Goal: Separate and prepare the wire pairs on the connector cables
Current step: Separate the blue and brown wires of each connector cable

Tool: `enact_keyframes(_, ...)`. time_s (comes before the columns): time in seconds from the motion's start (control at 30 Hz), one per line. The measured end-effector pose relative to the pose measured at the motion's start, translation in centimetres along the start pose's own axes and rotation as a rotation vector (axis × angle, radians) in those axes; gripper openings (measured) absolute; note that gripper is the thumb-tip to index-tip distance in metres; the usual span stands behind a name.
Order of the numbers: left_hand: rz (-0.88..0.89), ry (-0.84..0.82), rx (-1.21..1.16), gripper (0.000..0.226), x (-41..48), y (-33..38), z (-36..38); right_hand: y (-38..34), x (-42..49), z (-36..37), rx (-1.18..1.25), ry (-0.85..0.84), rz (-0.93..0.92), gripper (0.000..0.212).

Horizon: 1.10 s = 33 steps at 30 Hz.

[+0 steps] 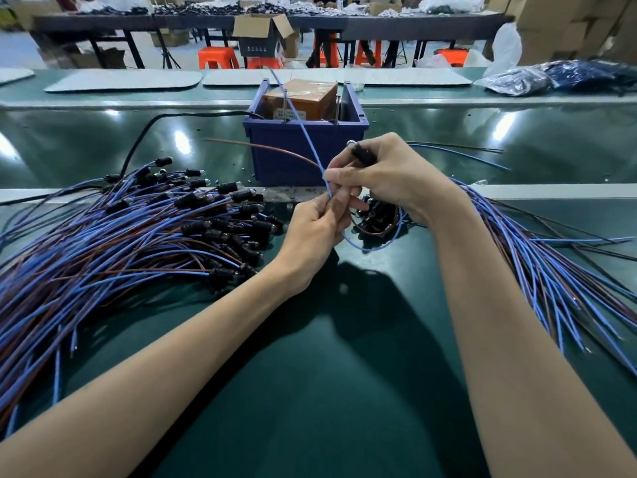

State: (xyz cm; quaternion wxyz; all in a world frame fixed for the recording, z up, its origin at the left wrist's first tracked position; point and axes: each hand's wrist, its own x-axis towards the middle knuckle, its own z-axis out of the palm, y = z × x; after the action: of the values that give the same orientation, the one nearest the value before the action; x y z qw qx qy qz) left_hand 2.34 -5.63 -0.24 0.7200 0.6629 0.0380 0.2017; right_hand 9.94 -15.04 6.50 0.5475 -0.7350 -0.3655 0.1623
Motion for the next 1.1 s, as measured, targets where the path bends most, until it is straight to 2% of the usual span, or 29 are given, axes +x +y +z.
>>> enact_keyframes(0.13, -0.013, 0.157, -0.063, 0.03, 0.5, -0.1, -0.3, 0.0, 0.2, 0.0, -0.062, 0.103, 0.026, 0.011)
enact_keyframes(0.23, -0.016, 0.237, -0.093, 0.029, 0.8, -0.2, -0.3, -0.1, 0.5, -0.3, -0.003, 0.168, 0.051, 0.011)
enact_keyframes(0.47, 0.066, 0.272, 0.063, 0.058, 0.8, -0.4, -0.9, -0.1, 0.1, -0.7, 0.101, 0.22, 0.028, 0.046)
enact_keyframes(0.63, 0.072, 0.316, 0.067, 0.062, 0.8, -0.5, -0.9, -0.2, 0.0, -1.4, 0.12, 0.315, -0.023, 0.055)
enact_keyframes(0.77, 0.059, 0.339, 0.147, 0.062, 0.9, -0.8, -0.9, 0.0, 0.1, -1.8, 0.163, 0.423, 0.008, 0.049)
enact_keyframes(0.93, 0.008, 0.334, 0.262, 0.063, 1.0, -1.0, -0.7, 0.4, 0.2, -1.6, 0.097, 0.514, 0.002, 0.019)
enact_keyframes(1.1, -0.018, 0.328, 0.333, 0.062, 1.0, -1.2, -0.9, 0.8, 0.4, -1.6, 0.121, 0.563, 0.016, 0.017)
